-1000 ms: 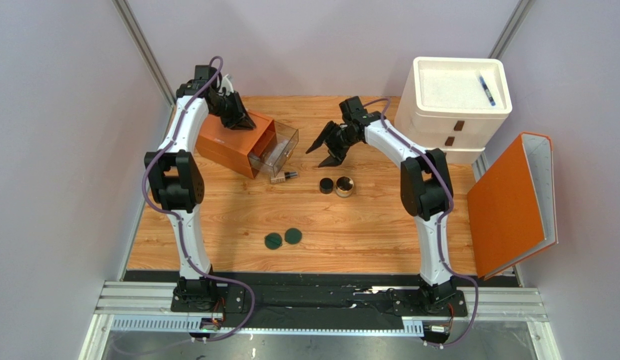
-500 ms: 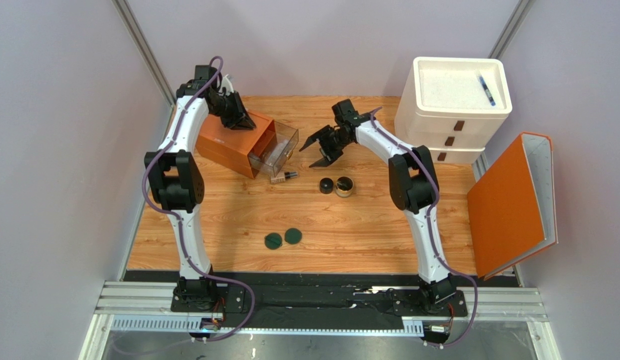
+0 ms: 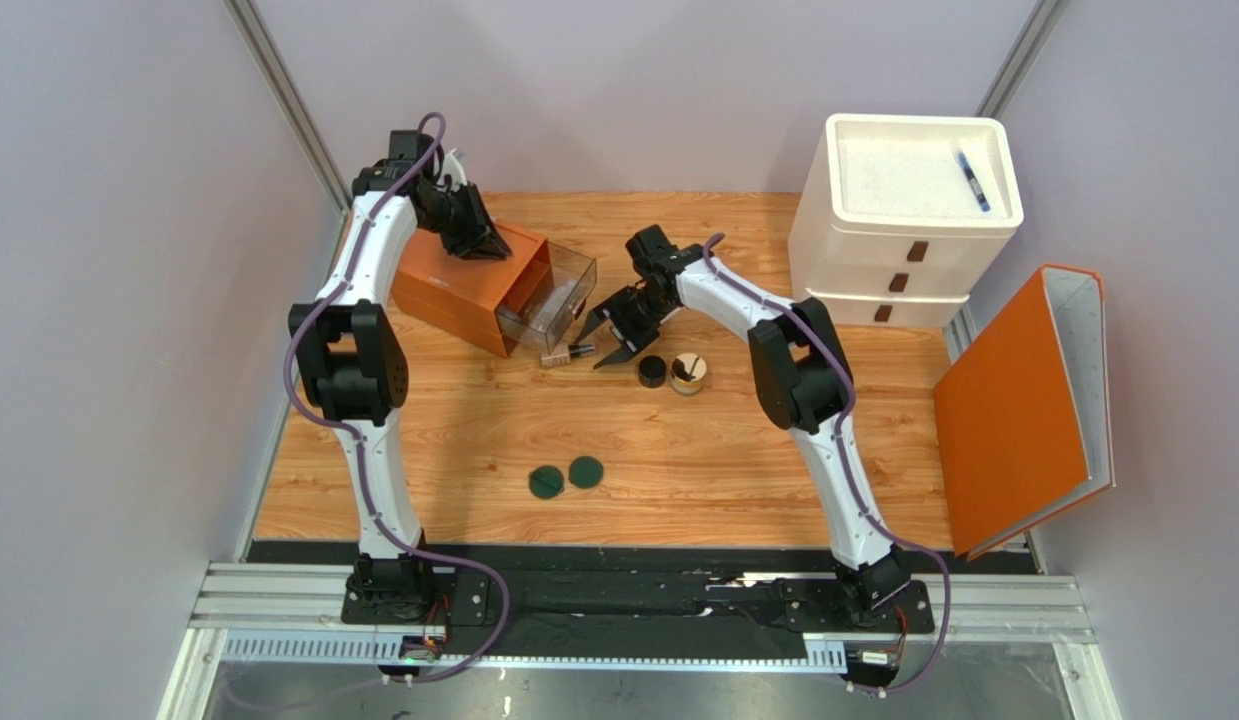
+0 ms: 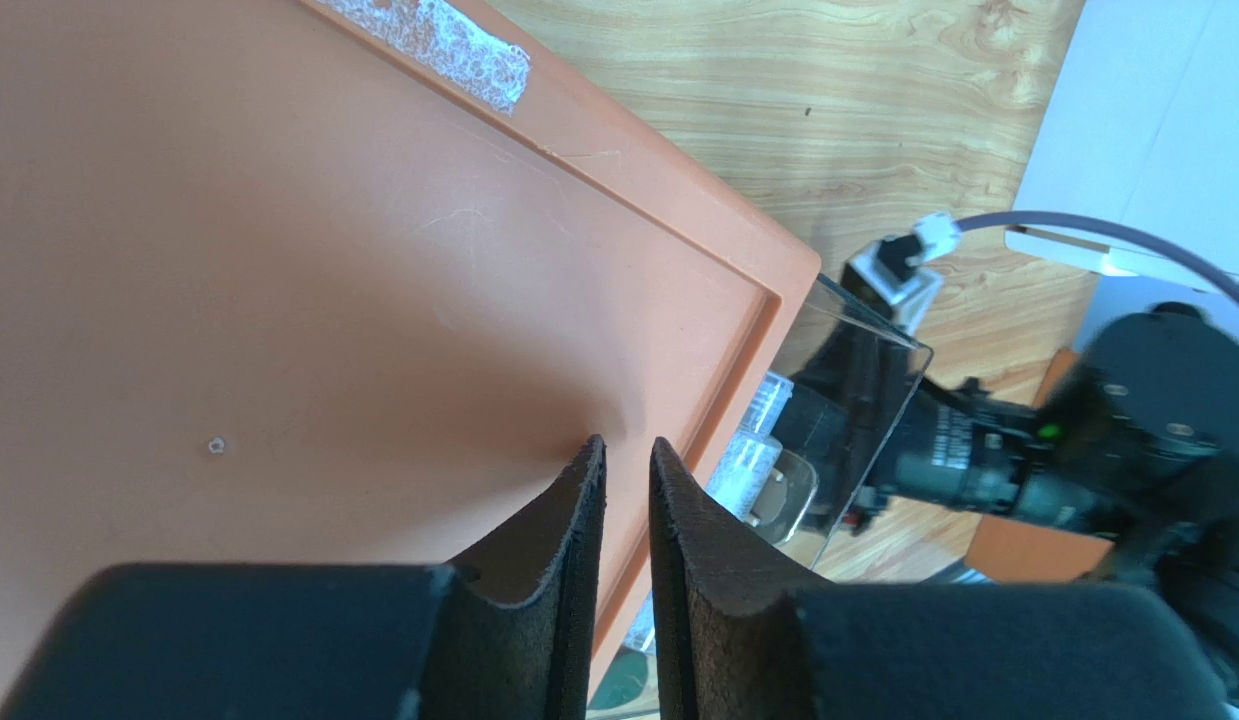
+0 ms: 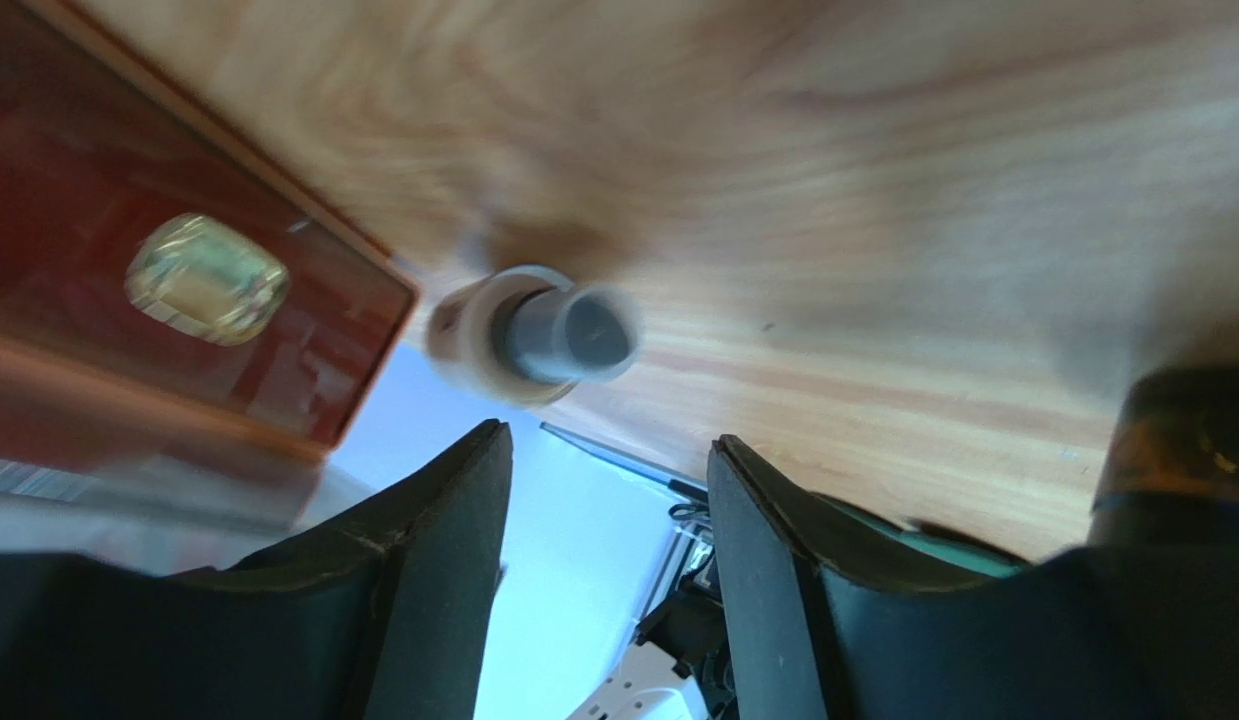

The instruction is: Organize the makeup

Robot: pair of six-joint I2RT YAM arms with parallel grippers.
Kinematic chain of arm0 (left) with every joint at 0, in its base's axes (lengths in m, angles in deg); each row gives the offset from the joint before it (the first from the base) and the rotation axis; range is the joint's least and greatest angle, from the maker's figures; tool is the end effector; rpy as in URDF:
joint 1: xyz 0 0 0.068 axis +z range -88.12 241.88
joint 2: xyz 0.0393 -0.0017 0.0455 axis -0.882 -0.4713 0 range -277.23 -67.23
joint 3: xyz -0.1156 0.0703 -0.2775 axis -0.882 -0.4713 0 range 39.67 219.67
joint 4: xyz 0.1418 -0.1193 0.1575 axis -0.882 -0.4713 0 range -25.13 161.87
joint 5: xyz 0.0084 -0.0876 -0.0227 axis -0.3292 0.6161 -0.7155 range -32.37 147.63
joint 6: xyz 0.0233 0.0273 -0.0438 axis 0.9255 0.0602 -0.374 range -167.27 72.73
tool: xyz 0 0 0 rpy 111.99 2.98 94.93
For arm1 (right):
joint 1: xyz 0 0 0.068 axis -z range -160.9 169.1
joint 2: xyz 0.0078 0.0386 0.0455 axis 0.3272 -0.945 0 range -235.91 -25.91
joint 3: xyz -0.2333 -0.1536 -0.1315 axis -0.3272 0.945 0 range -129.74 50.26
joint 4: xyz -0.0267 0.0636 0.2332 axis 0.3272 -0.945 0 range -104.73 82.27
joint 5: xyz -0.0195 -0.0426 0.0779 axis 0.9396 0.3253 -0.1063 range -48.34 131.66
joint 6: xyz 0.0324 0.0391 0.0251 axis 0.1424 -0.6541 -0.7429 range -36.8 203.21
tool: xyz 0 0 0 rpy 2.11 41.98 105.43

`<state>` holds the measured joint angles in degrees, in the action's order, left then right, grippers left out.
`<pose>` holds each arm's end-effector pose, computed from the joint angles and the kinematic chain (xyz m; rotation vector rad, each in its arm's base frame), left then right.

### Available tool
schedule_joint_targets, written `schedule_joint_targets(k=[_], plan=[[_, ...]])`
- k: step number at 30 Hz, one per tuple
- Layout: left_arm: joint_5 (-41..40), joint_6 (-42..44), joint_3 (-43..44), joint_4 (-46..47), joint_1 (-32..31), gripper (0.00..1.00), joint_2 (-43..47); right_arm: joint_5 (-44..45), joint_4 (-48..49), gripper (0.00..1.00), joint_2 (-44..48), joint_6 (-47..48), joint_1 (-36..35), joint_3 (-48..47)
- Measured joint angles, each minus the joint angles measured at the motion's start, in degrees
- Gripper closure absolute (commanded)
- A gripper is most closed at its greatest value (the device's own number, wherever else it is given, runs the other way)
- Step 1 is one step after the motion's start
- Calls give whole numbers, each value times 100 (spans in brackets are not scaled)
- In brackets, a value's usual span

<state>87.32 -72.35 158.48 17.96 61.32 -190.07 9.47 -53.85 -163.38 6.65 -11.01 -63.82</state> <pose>0.4696 -0.0242 0.3186 -0.3570 2.5722 -0.8341 0.4306 0.2742 0.1818 -0.9587 -2.6007 -0.8781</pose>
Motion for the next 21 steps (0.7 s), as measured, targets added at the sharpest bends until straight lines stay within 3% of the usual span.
schedule_joint_targets(k=[21], plan=[[-17,-15,-7,9,0,77,0,105,42,52,-313,-162,-50,-94]])
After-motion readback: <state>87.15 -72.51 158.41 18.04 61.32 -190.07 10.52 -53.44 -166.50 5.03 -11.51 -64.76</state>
